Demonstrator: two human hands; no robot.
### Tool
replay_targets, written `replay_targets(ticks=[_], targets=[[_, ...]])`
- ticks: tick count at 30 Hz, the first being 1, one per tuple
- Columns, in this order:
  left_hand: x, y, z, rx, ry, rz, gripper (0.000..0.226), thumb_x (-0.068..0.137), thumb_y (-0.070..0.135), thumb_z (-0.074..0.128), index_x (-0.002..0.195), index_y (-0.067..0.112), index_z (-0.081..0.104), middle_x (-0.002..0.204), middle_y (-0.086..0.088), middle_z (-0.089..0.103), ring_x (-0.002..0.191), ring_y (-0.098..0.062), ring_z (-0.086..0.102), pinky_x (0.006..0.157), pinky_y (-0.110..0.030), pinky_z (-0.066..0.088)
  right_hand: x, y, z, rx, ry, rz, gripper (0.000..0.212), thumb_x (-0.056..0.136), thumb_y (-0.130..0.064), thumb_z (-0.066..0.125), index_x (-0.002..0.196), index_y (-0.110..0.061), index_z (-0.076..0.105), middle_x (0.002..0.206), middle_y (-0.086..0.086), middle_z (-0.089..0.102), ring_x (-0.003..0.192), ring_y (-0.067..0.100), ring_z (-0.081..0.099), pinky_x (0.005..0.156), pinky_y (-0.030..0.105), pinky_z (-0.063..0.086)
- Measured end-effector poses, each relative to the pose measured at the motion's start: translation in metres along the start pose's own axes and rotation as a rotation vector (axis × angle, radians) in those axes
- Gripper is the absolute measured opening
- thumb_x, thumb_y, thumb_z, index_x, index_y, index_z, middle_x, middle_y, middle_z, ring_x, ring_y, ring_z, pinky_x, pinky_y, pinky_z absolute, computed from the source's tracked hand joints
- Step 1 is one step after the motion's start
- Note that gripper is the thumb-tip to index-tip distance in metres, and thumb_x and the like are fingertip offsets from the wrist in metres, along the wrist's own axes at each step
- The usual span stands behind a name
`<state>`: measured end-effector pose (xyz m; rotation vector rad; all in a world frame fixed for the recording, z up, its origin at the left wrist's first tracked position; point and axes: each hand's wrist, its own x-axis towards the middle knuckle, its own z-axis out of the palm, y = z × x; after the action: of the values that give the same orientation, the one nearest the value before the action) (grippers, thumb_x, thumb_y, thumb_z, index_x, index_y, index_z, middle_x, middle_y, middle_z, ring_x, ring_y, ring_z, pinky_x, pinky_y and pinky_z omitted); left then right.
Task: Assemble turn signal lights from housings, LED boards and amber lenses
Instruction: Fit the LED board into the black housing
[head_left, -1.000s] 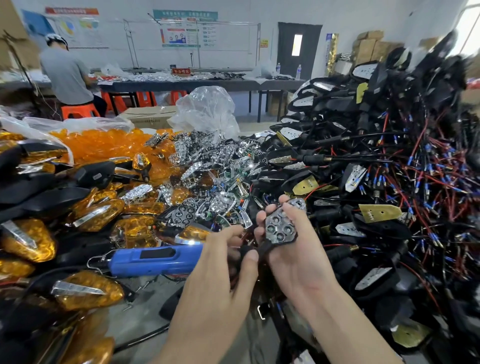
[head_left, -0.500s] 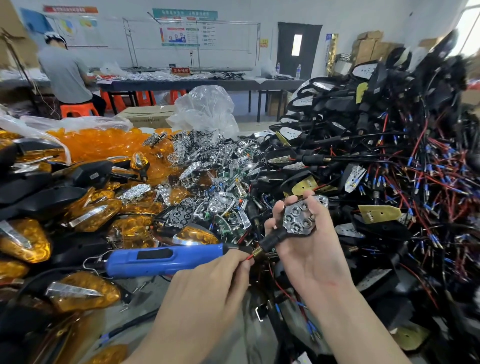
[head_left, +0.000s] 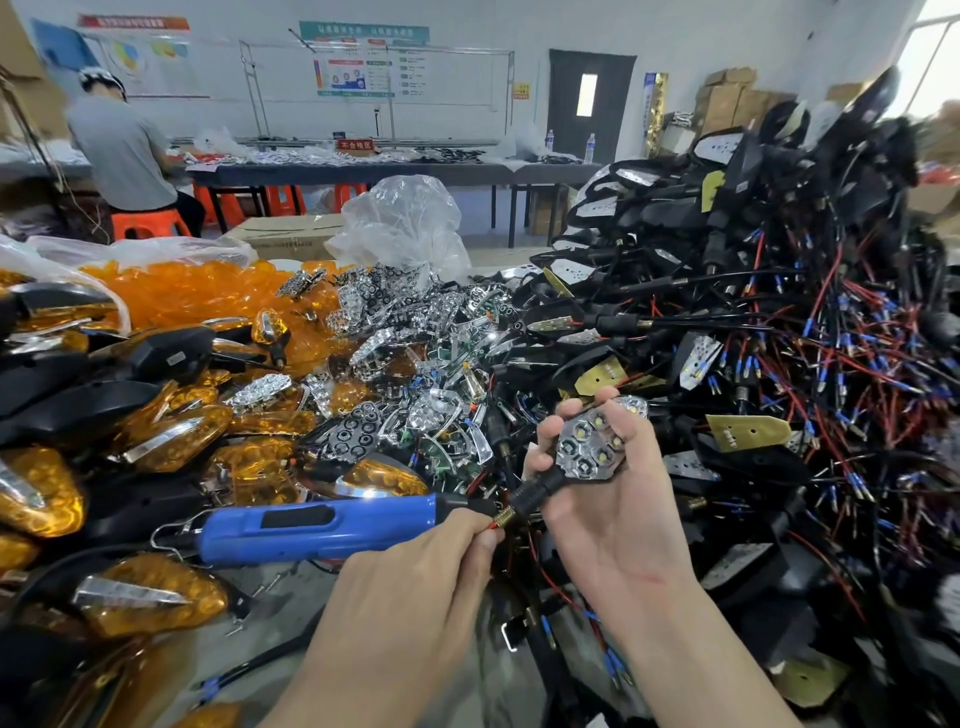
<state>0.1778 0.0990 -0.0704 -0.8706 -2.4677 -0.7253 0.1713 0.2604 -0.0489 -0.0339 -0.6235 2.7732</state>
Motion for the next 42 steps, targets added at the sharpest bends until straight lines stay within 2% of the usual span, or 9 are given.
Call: replay_targets(ticks=[9, 13, 19, 26, 29, 32, 36, 38, 42], targets=[[0.000, -0.004, 0.000, 0.016, -0.021, 0.000, 0.031, 0.097, 0.045, 0.034, 0.093, 0.038, 0.064, 0.053, 0.017, 0.052, 0.047, -0.006, 0.051, 0.037, -0.026, 0.039, -0.002, 0.000, 0.003, -0.045, 0.015, -0.027, 0.008, 0.090, -0.021, 0.058, 0.097, -0.024, 0.058, 0.080, -0.001, 0.062, 0.067, 0.017, 0.065, 0.055, 0.027, 0.050], [0.000, -0.004, -0.005, -0.035, -0.099, -0.055, 0.043, 0.093, 0.050, 0.028, 0.121, 0.043, 0.060, 0.061, 0.028, 0.052, 0.059, -0.004, 0.056, 0.044, -0.017, 0.033, -0.002, 0.006, 0.002, -0.196, 0.005, -0.070, 0.010, 0.103, -0.021, 0.047, 0.103, -0.021, 0.057, 0.079, -0.001, 0.067, 0.081, 0.024, 0.073, 0.064, 0.030, 0.057], [0.005, 0.001, -0.004, -0.404, -0.092, -0.185, 0.044, 0.089, 0.077, 0.022, 0.130, 0.065, 0.033, 0.109, 0.042, 0.057, 0.103, 0.016, 0.055, 0.076, -0.010, 0.043, -0.011, 0.027, 0.001, -0.530, -0.110, -0.034, 0.015, 0.089, -0.035, 0.058, 0.088, -0.038, 0.072, 0.101, 0.000, 0.076, 0.098, 0.016, 0.069, 0.081, 0.030, 0.055], [0.011, 0.006, -0.006, -0.906, -0.164, -0.350, 0.020, 0.092, 0.054, 0.049, 0.109, 0.054, 0.059, 0.092, 0.024, 0.070, 0.086, 0.009, 0.063, 0.073, -0.009, 0.046, -0.019, 0.036, -0.003, -0.728, -0.210, 0.013, 0.023, 0.082, -0.052, 0.062, 0.100, -0.041, 0.071, 0.124, -0.012, 0.071, 0.118, 0.009, 0.066, 0.090, 0.039, 0.053], [0.013, 0.007, -0.006, -1.010, -0.152, -0.406, 0.020, 0.086, 0.050, 0.051, 0.098, 0.061, 0.063, 0.075, 0.016, 0.066, 0.071, 0.003, 0.059, 0.066, -0.012, 0.048, -0.020, 0.033, -0.002, -0.763, -0.247, 0.039, 0.026, 0.083, -0.053, 0.060, 0.104, -0.041, 0.070, 0.118, -0.009, 0.074, 0.112, 0.010, 0.069, 0.073, 0.035, 0.053], [0.014, 0.007, -0.005, -1.094, -0.137, -0.456, 0.027, 0.083, 0.043, 0.052, 0.105, 0.038, 0.066, 0.064, 0.019, 0.062, 0.060, 0.005, 0.055, 0.057, -0.010, 0.043, -0.021, 0.032, -0.001, -0.743, -0.250, 0.059, 0.030, 0.081, -0.051, 0.062, 0.107, -0.036, 0.070, 0.118, -0.003, 0.074, 0.110, 0.015, 0.070, 0.053, 0.028, 0.050], [0.013, 0.007, -0.002, -1.079, -0.119, -0.446, 0.026, 0.094, 0.031, 0.052, 0.118, 0.033, 0.061, 0.060, 0.023, 0.061, 0.056, 0.006, 0.053, 0.055, -0.008, 0.041, -0.021, 0.033, 0.001, -0.722, -0.262, 0.053, 0.034, 0.082, -0.056, 0.062, 0.109, -0.036, 0.071, 0.117, -0.001, 0.073, 0.102, 0.017, 0.071, 0.050, 0.029, 0.051], [0.013, 0.008, -0.003, -1.075, -0.114, -0.436, 0.031, 0.094, 0.032, 0.051, 0.121, 0.044, 0.059, 0.065, 0.025, 0.062, 0.060, 0.008, 0.054, 0.058, -0.006, 0.041, -0.020, 0.034, -0.001, -0.776, -0.240, 0.035, 0.040, 0.081, -0.066, 0.059, 0.107, -0.038, 0.070, 0.111, 0.001, 0.074, 0.093, 0.017, 0.071, 0.055, 0.036, 0.056], [0.011, 0.008, -0.003, -1.056, -0.121, -0.398, 0.039, 0.087, 0.043, 0.051, 0.120, 0.062, 0.057, 0.087, 0.017, 0.071, 0.079, 0.013, 0.057, 0.093, -0.006, 0.036, -0.018, 0.039, -0.008, -0.912, -0.162, -0.047, 0.050, 0.078, -0.077, 0.058, 0.106, -0.038, 0.071, 0.117, -0.001, 0.072, 0.121, 0.022, 0.064, 0.106, 0.056, 0.047]])
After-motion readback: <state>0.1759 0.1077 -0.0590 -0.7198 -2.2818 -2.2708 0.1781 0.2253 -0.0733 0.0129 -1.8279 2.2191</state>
